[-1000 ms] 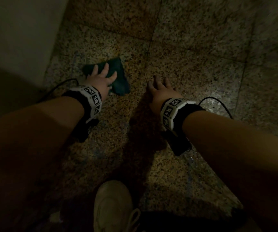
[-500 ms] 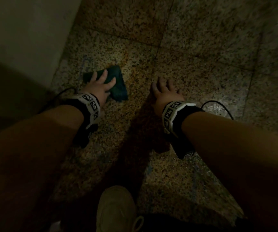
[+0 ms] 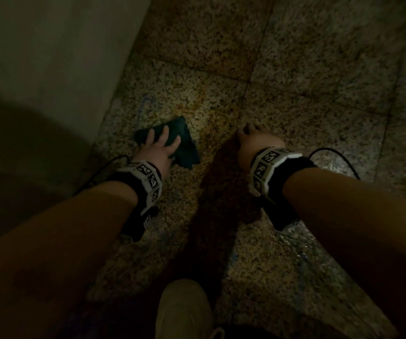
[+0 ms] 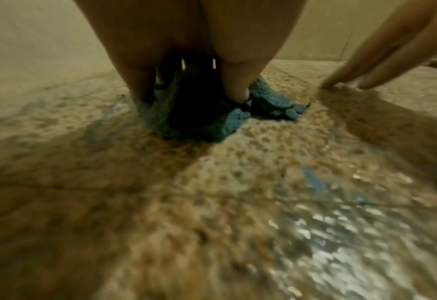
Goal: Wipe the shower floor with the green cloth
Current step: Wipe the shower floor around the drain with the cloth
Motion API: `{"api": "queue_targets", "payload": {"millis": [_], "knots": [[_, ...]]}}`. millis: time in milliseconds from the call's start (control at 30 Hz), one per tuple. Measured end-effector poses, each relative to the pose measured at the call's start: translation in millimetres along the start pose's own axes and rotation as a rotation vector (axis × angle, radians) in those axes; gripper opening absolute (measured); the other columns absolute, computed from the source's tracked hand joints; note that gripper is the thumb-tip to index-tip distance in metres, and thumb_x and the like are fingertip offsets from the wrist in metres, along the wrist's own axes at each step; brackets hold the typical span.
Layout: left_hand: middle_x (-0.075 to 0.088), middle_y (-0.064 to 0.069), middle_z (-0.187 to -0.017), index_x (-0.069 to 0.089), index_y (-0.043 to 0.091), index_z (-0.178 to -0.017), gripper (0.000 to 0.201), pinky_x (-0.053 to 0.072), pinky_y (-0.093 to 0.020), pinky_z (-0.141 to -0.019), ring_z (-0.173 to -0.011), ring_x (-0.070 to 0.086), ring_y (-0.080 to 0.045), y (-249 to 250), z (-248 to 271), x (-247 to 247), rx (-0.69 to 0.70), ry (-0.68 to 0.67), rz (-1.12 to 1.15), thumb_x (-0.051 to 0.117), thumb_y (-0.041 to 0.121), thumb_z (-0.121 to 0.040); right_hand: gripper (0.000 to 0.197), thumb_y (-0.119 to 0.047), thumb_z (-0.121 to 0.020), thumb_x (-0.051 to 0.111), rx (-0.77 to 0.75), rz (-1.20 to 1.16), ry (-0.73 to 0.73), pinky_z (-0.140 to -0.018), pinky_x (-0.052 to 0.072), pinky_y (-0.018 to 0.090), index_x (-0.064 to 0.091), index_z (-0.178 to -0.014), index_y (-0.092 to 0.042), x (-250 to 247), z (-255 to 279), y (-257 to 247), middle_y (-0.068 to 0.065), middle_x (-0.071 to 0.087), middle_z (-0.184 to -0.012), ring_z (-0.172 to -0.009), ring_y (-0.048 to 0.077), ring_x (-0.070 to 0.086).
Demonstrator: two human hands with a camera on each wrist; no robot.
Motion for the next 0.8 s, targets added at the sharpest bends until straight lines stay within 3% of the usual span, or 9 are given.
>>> {"api": "queue_targets", "payload": {"millis": [167,300,433,533,633,733,800], "knots": [[-0.022,0.002,-0.156,0.0,0.034,-0.15,0.068,0.014,-0.048,-0.116,-0.143,-0.017,-0.032,-3,-9,-8,-0.009,0.0,0.044,0.04,0.012,-0.1,0.071,-0.024,-0.099,0.043,-0.045,-0.023,-0.056,-0.112,0.006,0.063,-0.005,-0.15,-0.038,2,-12,-8,-0.01,-0.02,-0.157,-0.145,0.027,-0.014],[-0.021,-0.001,-0.156,0.001,0.031,-0.151,0.059,0.012,-0.049,-0.117,-0.142,-0.015,-0.036,-1,-27,-31,-0.044,0.027,0.046,0.033,0.018,-0.103,0.073,-0.033,-0.099,0.045,-0.029,-0.024,-0.09,-0.111,0.01,0.066,-0.008,-0.149,-0.038,10,-19,-9,-0.01,-0.023,-0.156,-0.144,0.028,-0.017],[-0.011,-0.009,-0.158,0.009,0.022,-0.152,0.055,0.011,-0.051,-0.116,-0.143,-0.007,-0.039,3,-37,-54,-0.057,0.137,-0.022,0.033,0.021,-0.103,0.079,-0.033,-0.097,0.049,-0.026,-0.013,-0.133,-0.111,0.004,0.065,-0.01,-0.149,-0.039,7,-17,-9,-0.011,-0.024,-0.155,-0.144,0.027,-0.019],[-0.015,-0.01,-0.157,0.004,0.02,-0.152,0.055,0.01,-0.05,-0.116,-0.142,-0.009,-0.041,5,-36,-55,-0.08,0.076,-0.092,0.031,0.022,-0.104,0.084,-0.031,-0.095,0.053,-0.026,-0.004,-0.133,-0.111,0.01,0.065,-0.012,-0.148,-0.039,9,-18,-7,-0.011,-0.025,-0.155,-0.144,0.026,-0.019],[-0.019,-0.006,-0.156,-0.001,0.027,-0.151,0.06,0.012,-0.05,-0.116,-0.142,-0.012,-0.04,1,-31,-45,-0.056,0.053,-0.015,0.034,0.023,-0.103,0.086,-0.03,-0.095,0.054,-0.03,0.042,-0.125,-0.111,0.02,0.061,-0.013,-0.148,-0.038,10,-18,-8,-0.01,-0.025,-0.155,-0.144,0.026,-0.017],[-0.018,-0.003,-0.157,0.003,0.031,-0.151,0.056,0.011,-0.05,-0.116,-0.143,-0.013,-0.036,-2,-14,-20,0.004,0.054,0.002,0.031,0.025,-0.103,0.082,-0.019,-0.097,0.051,-0.014,0.13,-0.117,-0.106,0.031,0.056,-0.011,-0.15,-0.034,2,-16,-12,-0.007,-0.022,-0.156,-0.146,0.029,-0.011],[-0.017,-0.001,-0.157,0.006,0.032,-0.151,0.053,0.009,-0.05,-0.116,-0.143,-0.014,-0.034,-5,-6,-8,0.028,0.076,0.007,0.029,0.026,-0.104,0.081,-0.016,-0.097,0.049,-0.014,0.18,-0.118,-0.105,0.031,0.055,-0.009,-0.15,-0.031,-5,-15,-14,-0.004,-0.02,-0.157,-0.146,0.032,-0.007]]}}
Point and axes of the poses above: each hand's wrist, its own z-axis away from the middle knuckle, its own x-axis out of the palm, y = z × x, the point moved 6 cm from there along -z, towards the middle knuckle
